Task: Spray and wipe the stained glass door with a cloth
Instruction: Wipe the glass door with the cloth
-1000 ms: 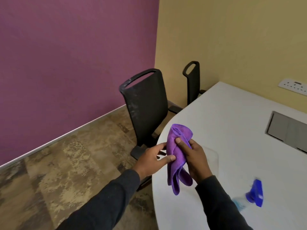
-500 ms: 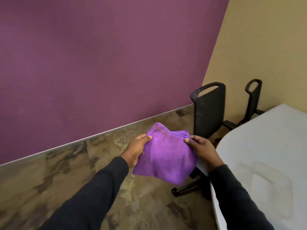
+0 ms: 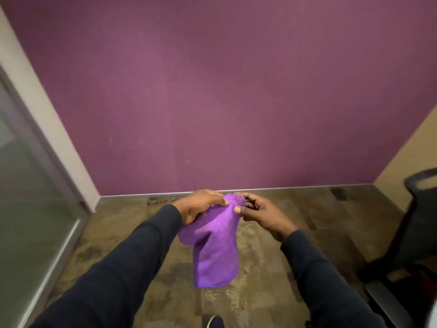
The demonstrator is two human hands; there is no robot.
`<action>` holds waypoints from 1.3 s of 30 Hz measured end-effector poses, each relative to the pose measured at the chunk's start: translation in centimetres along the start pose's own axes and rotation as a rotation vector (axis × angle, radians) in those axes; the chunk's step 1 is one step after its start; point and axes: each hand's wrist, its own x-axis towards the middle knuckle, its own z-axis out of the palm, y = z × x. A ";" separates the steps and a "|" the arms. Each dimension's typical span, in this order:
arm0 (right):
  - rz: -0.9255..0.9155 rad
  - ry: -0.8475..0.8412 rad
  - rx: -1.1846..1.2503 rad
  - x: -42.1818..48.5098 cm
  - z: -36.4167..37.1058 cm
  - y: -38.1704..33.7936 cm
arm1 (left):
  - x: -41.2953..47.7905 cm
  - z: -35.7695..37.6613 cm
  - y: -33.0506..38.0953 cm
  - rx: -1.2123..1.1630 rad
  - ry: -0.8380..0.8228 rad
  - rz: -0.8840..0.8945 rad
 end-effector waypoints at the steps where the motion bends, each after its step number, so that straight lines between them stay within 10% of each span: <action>1: 0.012 0.017 0.016 2.1 0.9 -0.2 | 0.5 -1.9 -0.2 -0.014 0.021 -0.004; 16: 0.147 -0.238 0.262 31.9 14.8 -7.8 | 2.4 -29.0 -6.2 0.250 0.253 -0.264; 27: 0.264 -0.464 0.352 47.3 31.2 -15.0 | -1.3 -45.1 -11.3 -0.705 1.000 0.119; 39: 0.165 -0.514 0.043 58.9 53.0 -16.3 | -10.0 -63.2 -14.5 -0.547 1.440 0.144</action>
